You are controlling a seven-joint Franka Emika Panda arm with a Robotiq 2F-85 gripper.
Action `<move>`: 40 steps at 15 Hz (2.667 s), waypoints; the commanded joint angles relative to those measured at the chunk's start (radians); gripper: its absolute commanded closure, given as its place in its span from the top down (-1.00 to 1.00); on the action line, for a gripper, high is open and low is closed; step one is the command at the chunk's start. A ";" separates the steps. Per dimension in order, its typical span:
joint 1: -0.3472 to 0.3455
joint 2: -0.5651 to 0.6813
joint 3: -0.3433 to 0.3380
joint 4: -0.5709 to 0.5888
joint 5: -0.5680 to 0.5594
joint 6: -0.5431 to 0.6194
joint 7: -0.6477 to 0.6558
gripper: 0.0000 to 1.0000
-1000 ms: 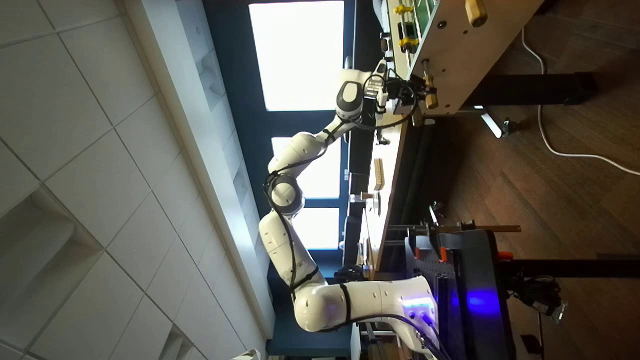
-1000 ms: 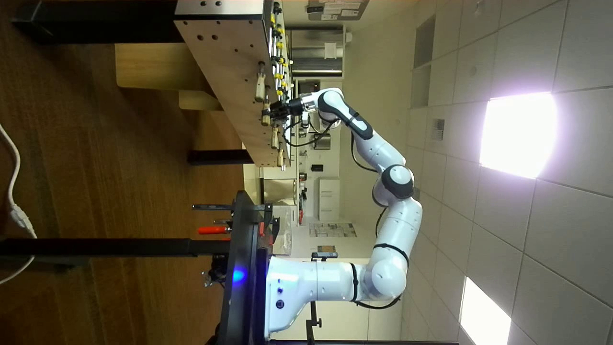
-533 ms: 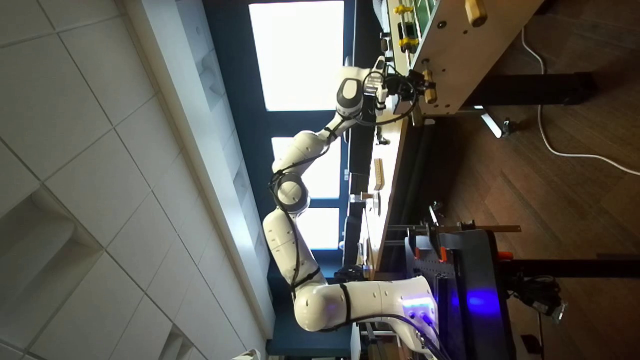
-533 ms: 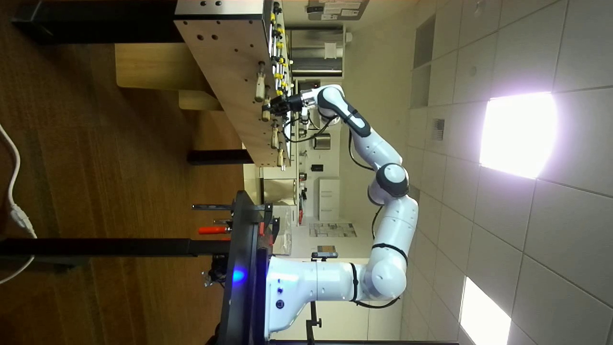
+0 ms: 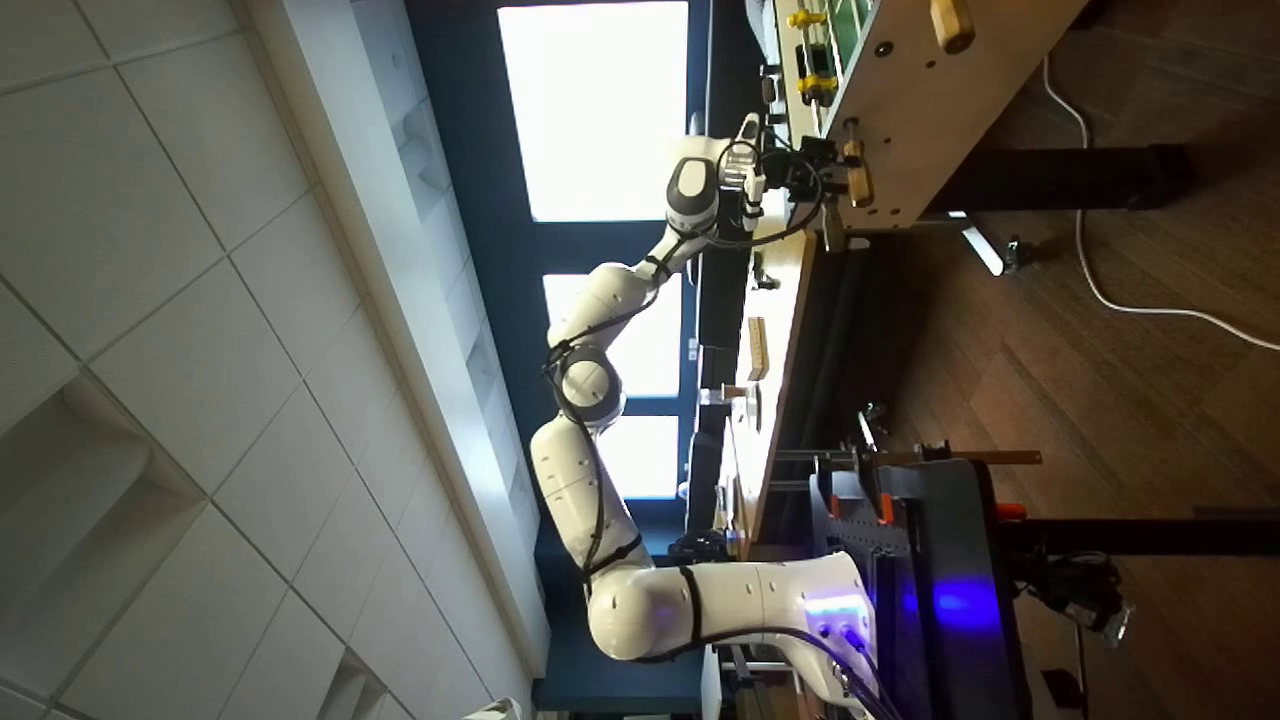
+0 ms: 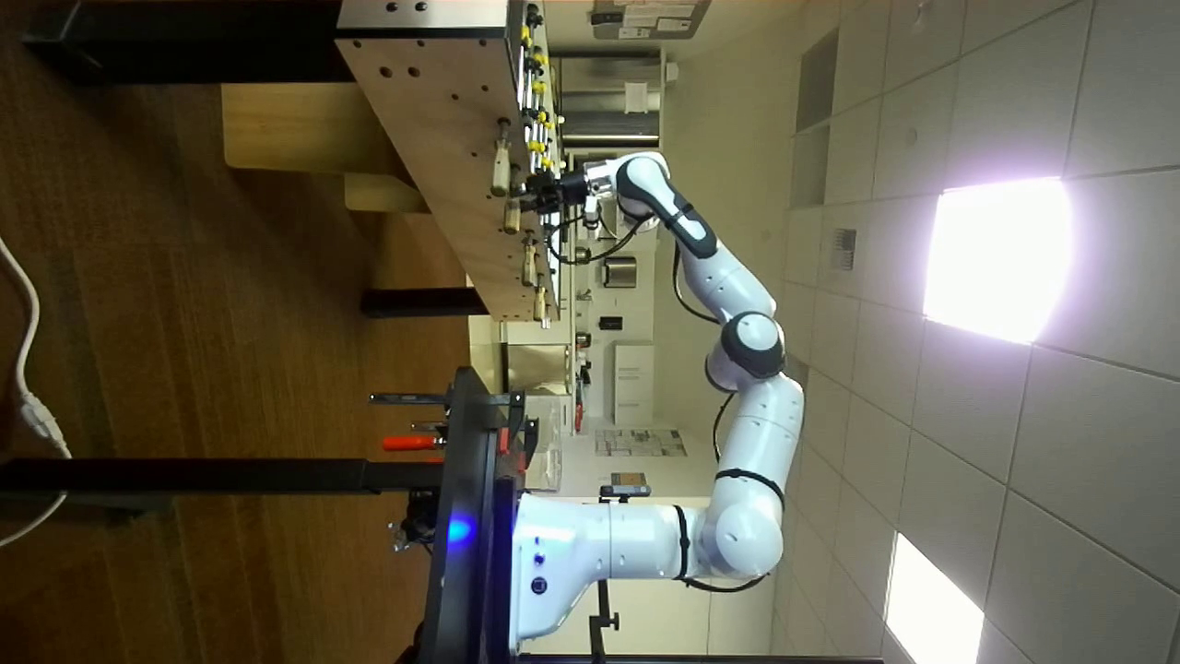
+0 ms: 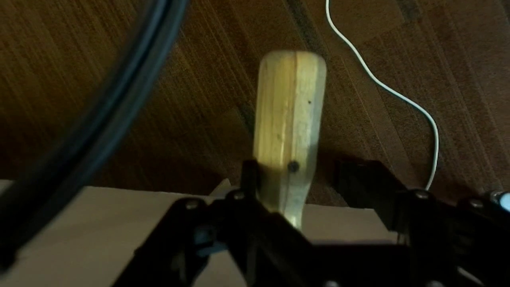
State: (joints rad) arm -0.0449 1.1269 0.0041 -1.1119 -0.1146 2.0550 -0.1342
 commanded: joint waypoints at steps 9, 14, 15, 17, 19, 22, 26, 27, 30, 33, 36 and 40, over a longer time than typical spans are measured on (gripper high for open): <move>0.152 -0.170 0.057 0.182 0.059 -0.205 0.149 1.00; 0.156 -0.325 0.082 0.144 0.090 -0.391 0.195 1.00; 0.156 -0.359 0.087 0.134 0.095 -0.426 0.194 1.00; 0.154 -0.428 0.092 0.105 0.101 -0.475 0.194 1.00; 0.151 -0.498 0.099 0.065 0.103 -0.507 0.182 1.00; 0.147 -0.622 0.104 -0.049 0.110 -0.515 0.179 1.00; 0.150 -0.779 0.110 -0.248 0.143 -0.486 0.180 1.00; 0.152 -0.807 0.112 -0.291 0.152 -0.479 0.178 1.00; 0.162 -0.883 0.112 -0.414 0.175 -0.443 0.174 1.00; 0.169 -0.937 0.112 -0.530 0.170 -0.334 0.186 1.00; 0.174 -0.978 0.111 -0.646 0.169 -0.164 0.230 1.00; 0.180 -0.994 0.111 -0.763 0.152 -0.035 0.269 1.00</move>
State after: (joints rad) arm 0.1266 0.2049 0.1208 -1.7737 0.0428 1.9433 0.0908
